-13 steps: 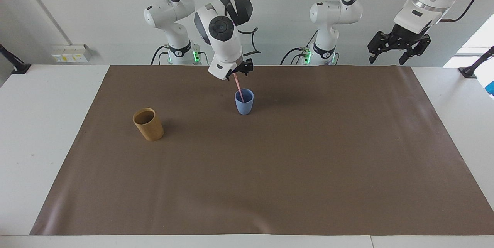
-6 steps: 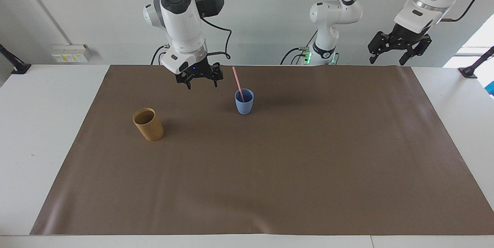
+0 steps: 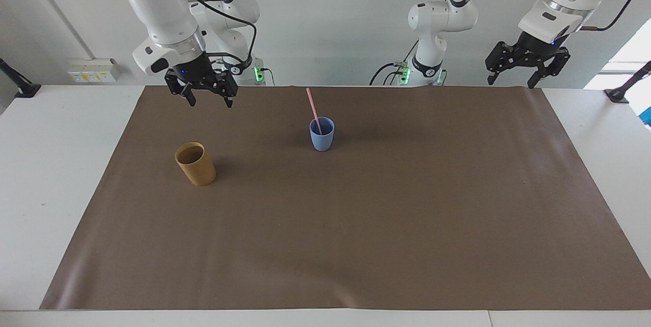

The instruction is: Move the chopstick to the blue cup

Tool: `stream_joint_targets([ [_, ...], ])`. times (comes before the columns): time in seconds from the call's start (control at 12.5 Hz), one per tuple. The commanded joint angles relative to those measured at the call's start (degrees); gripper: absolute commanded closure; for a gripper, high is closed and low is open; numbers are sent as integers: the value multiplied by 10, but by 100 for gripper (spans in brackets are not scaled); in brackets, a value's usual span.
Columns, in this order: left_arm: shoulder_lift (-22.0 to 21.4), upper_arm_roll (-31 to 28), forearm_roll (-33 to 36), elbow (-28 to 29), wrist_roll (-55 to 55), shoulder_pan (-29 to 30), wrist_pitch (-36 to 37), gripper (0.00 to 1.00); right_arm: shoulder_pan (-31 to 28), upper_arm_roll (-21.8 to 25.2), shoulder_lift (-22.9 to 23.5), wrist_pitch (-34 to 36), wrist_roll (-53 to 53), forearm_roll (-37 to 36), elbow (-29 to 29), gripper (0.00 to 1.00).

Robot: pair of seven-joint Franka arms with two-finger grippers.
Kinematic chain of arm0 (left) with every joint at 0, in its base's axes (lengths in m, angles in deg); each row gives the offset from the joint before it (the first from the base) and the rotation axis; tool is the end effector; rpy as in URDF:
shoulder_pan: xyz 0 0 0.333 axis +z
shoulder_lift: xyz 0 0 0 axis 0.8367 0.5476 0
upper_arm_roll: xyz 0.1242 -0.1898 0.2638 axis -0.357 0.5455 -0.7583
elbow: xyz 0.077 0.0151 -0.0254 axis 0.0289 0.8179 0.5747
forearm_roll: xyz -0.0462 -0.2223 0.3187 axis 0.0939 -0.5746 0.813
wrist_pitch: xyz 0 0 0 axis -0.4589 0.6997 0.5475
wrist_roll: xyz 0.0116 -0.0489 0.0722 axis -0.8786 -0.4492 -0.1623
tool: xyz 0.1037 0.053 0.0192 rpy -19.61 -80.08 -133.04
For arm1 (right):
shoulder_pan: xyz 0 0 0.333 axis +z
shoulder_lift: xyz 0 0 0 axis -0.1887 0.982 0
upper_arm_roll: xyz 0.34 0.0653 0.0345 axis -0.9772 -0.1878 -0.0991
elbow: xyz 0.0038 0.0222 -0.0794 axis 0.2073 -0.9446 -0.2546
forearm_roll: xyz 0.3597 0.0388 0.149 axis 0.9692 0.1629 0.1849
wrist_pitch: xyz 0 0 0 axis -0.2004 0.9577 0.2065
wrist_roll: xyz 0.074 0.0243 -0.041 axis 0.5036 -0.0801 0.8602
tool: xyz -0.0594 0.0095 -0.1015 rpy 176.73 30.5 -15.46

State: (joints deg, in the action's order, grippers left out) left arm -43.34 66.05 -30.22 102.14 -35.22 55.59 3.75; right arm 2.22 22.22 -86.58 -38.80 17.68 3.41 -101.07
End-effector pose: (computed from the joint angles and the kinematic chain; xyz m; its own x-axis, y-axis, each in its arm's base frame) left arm 0.5229 -0.0534 0.6884 0.9835 -0.1808 -0.0023 -0.1807 -0.9834 0.0162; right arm 0.5323 0.0528 0.6176 0.9916 -0.1048 -0.0751 -0.1050 -0.9945 0.0010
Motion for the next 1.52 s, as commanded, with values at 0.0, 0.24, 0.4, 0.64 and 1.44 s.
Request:
stream_joint_targets([
  [0.0, -2, 4, -1, -5, -13, 7, 0, 0, -49, -6, -18, 36, 35, -22, -8, 0],
  [0.24, -2, 4, -1, -4, -13, 7, 0, 0, -108, -4, -18, 31, 120, -22, -7, 0],
  [0.4, -2, 4, -1, -4, -13, 7, 0, 0, -113, -4, -17, 30, 130, -25, -1, 0],
  [0.64, -2, 4, -1, -3, -12, 8, 1, 0, -104, -12, -10, 40, 130, -59, 78, 0],
  [1.44, -4, 4, -1, -1, -7, 8, 6, 0, -97, -21, -25, 56, 124, -16, 80, 0],
])
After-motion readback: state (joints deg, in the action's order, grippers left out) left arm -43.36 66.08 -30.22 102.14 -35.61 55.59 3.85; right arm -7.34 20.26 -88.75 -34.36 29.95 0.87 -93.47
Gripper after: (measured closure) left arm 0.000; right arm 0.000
